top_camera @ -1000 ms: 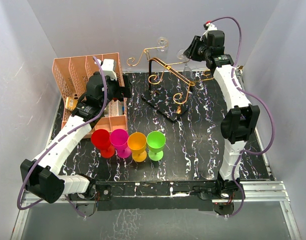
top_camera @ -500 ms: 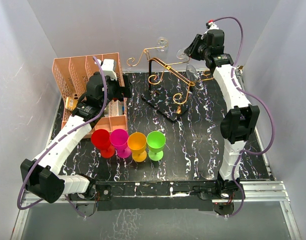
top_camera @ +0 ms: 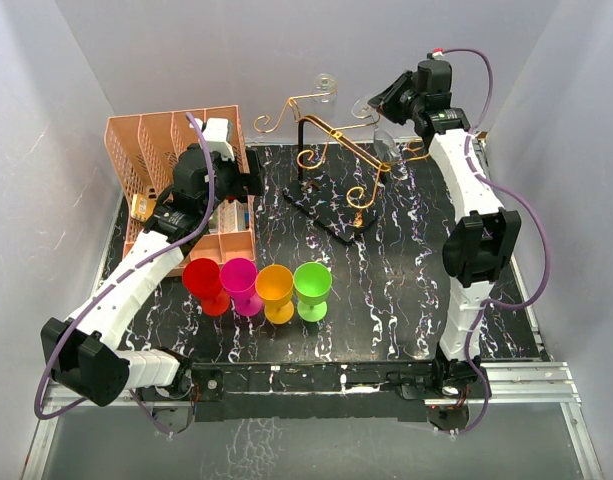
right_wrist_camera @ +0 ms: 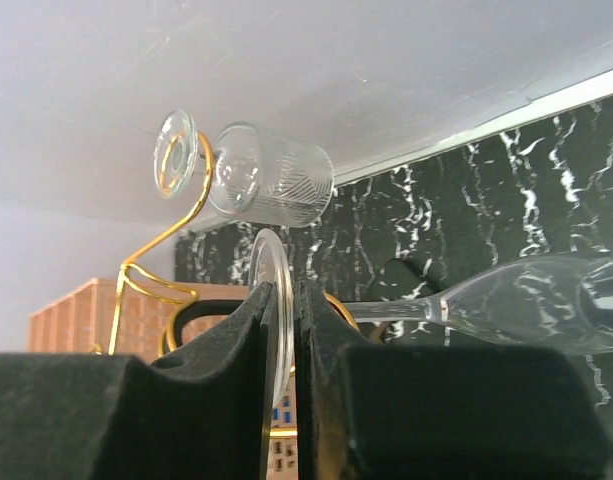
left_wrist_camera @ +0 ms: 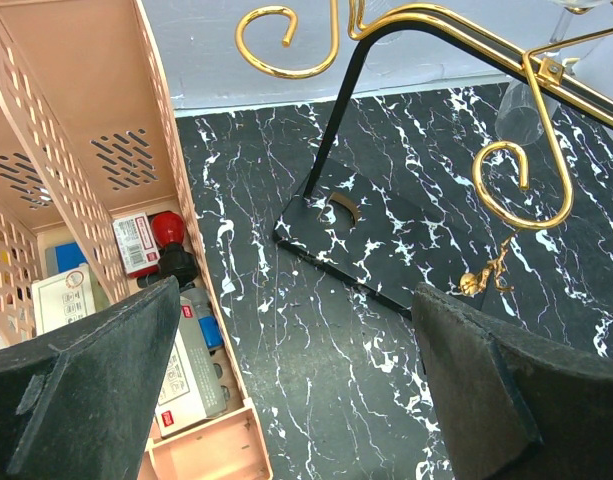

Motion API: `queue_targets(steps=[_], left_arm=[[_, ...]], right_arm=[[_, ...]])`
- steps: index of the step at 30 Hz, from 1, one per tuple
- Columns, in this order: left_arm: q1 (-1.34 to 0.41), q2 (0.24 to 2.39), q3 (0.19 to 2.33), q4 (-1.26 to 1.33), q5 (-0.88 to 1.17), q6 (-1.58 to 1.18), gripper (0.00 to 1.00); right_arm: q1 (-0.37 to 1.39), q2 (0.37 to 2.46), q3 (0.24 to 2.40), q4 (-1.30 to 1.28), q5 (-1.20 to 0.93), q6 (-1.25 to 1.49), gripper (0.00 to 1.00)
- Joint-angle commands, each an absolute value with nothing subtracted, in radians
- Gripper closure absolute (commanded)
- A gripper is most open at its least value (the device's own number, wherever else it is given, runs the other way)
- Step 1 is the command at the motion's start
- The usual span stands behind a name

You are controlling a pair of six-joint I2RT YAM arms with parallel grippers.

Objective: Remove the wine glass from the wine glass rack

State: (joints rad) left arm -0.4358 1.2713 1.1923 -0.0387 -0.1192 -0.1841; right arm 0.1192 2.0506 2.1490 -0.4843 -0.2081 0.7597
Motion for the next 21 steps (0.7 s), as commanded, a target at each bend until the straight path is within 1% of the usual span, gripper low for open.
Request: queue_targets(steps=[1,6,13,21], left_arm=[[-0.438,1.261,1.198,-0.031,-0.131,-0.186,0.03],[-0.438,1.258,1.200,-0.032,-0.140,-0.183,0.03],[-0.438,1.264,1.201,-0.034,-0.141,-0.187,0.03],[-0.437,1.267,1.205,-0.039,-0.140,-0.188,0.03]], right_arm=[[0.089,1.999,2.109,-0.342,-0.264,0.927,0.92],[0.067,1.979,2.050,-0.265,-0.326,1.015,0.92],[0.022,1.915,1.877,-0.079,-0.443,1.155,0.92],[0.005,1.888,1.848,-0.058,-0.469,1.193,0.92]])
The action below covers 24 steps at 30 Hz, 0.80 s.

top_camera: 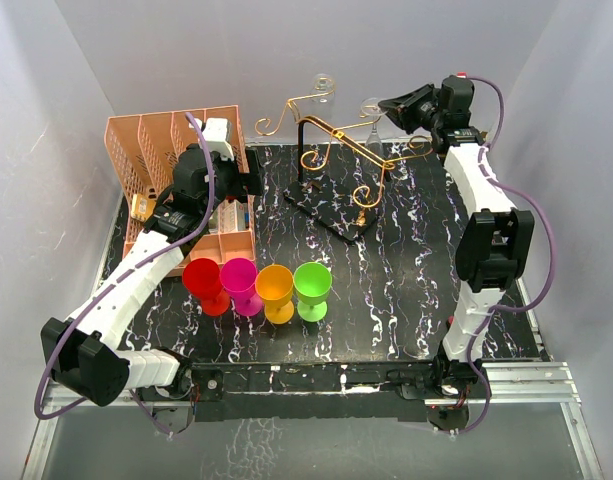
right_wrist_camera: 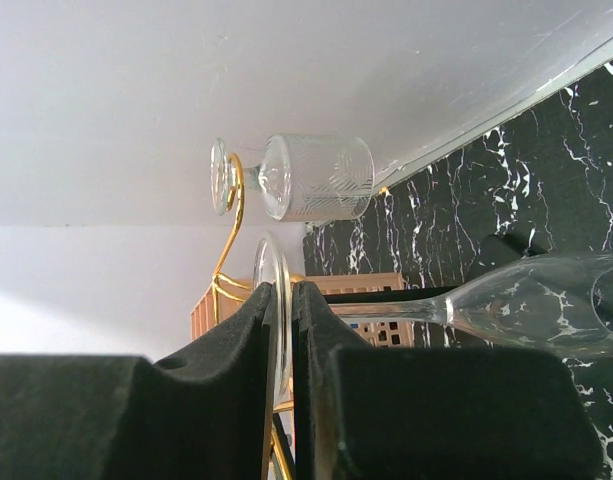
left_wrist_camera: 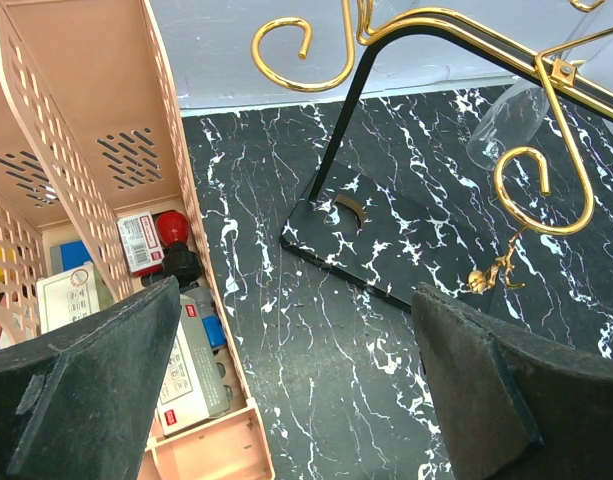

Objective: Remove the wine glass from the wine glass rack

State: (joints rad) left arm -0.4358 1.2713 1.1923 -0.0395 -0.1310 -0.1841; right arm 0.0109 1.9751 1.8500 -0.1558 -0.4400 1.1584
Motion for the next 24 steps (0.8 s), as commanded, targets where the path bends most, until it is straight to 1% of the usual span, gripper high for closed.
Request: queue_targets(steps=[1,9,17,24], left_arm=[[-0.437,1.266,1.206,-0.041,-0.141,-0.187,0.03],[-0.433,1.272,1.206,-0.041,-0.132,-0.192,0.03],[-0.433,1.279,1.209,-0.044,-0.126,-0.200,0.03],[-0.433,1.283,1.210,-0.046,-0.124,-0.202,0.03]], right_arm=[[0.005,1.884,1.843,-0.058,-0.476,1.193,0.92],[0.005,1.857,1.805,-0.059,-0.564,1.154,0.92],[0.015,1.814,1.766,-0.070,-0.539,1.117,0.92],[0.051,1.852,1.821,-0.079,-0.540,1.123,0.92]])
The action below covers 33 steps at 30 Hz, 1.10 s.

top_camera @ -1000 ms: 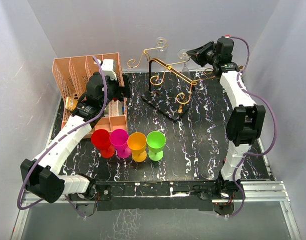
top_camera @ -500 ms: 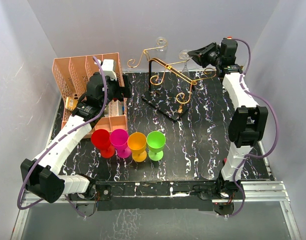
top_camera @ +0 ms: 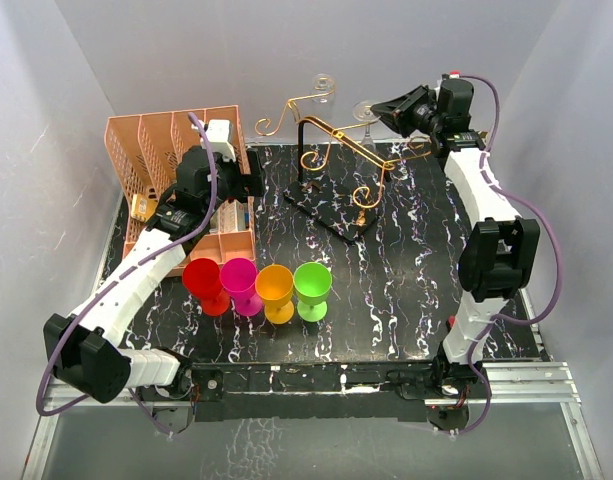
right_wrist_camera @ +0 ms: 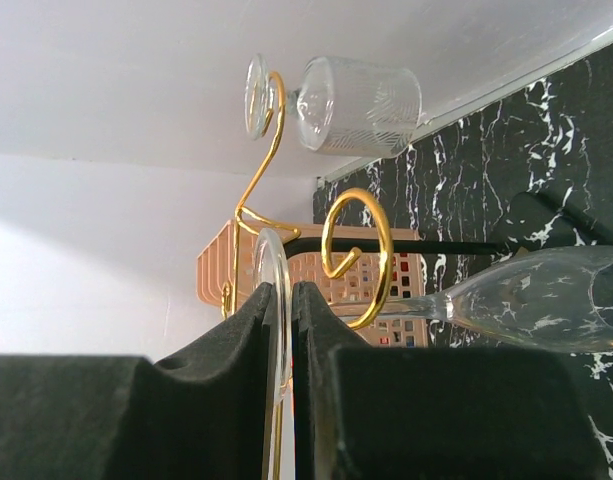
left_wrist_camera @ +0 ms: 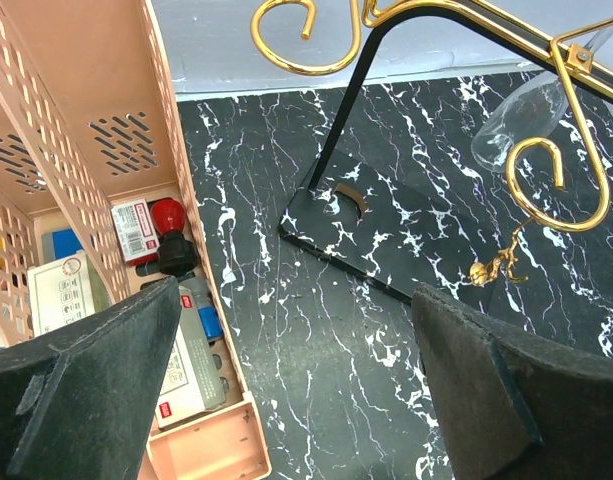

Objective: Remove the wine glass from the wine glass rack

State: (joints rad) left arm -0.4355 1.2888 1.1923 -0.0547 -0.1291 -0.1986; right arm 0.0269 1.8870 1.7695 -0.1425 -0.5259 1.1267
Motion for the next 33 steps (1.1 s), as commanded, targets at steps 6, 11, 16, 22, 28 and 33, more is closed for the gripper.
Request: queue_targets(steps=[6,11,16,22,28,33], left_arm=[[-0.433,1.283,1.210,-0.045,-0.123,-0.201,0.03],[-0.433,1.276,1.210,-0.048,-0.131,-0.201,0.03],[-0.433,1.269,1.209,-0.048,-0.141,-0.198,0.03],[-0.433,1.265,1.209,-0.048,-0.152,-0.193,0.03],[-0.433,1.265,1.206,-0.047,-0.158,-0.190,0.03],[-0.433,1.270,1.207,-0.047,-0.156,-0.190,0.03]], right_arm=[[0.092,1.887,1.872,-0.073,-0.507,1.144,0.92],[0.114,1.909,1.893,-0.047,-0.436,1.179,0.92],[0.130,1.944,1.949,-0.040,-0.330,1.200,0.92],[0.129,2.019,2.135,-0.103,-0.161,1.142,0.92],[0.098,2.016,2.161,-0.111,0.004,1.082,0.92],[0.034,1.906,2.065,-0.049,0.047,1.012,0.92]])
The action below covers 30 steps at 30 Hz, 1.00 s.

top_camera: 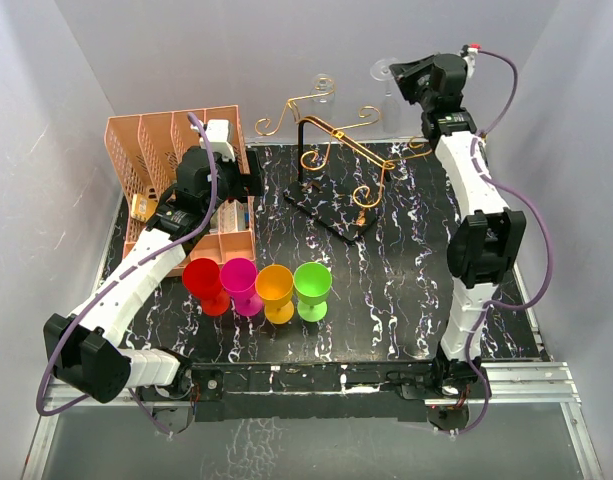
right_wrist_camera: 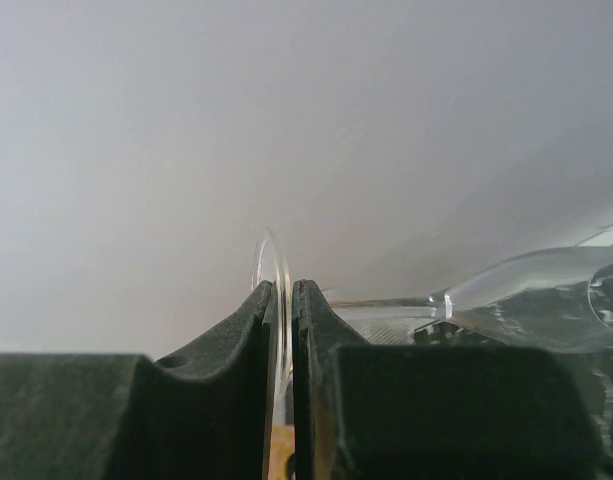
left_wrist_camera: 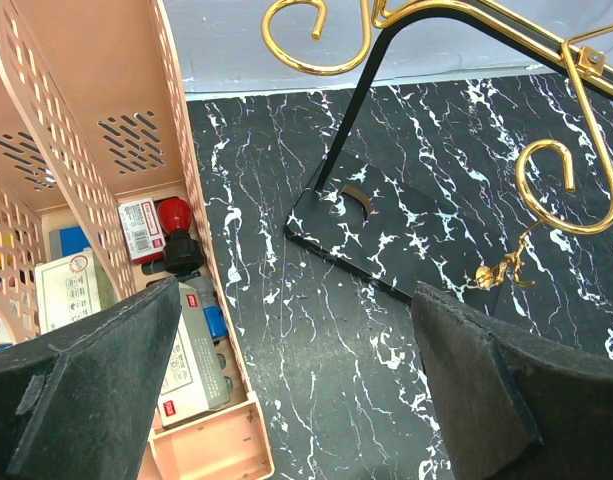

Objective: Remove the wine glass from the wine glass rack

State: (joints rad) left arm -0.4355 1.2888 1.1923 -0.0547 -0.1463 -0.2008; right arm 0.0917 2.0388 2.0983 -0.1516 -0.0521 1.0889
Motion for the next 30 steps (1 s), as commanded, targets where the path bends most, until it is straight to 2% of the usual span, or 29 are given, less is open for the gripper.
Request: queue_targets(steps=[1,8,16,21,30], left_arm=[[-0.433,1.271,1.206,-0.047,-0.152,-0.190,0.03],[-0.433,1.277,1.210,-0.051,-0.145,-0.197,0.03],[-0.433,1.299,1.213,-0.049,-0.103,-0.228,0.03],[-0.433,1.300,1.208,-0.044,-0.081,-0.243,0.03],[-0.450,1.290,1.177,-0.013,-0.064,-0.242,0.03]], right_arm=[[0.022,1.875,2.030,-0.036,0.054,0.994,0.92],[0.004,1.520,1.661,0.052,0.186,0.859,0.92],[0.004,1.080,1.296,0.087,0.227,0.909,0.92],[0.005,0.955,1.274,0.094,0.114,0.978,0.92],[0.004,0.851,1.245,0.154,-0.106,1.170,0.92]])
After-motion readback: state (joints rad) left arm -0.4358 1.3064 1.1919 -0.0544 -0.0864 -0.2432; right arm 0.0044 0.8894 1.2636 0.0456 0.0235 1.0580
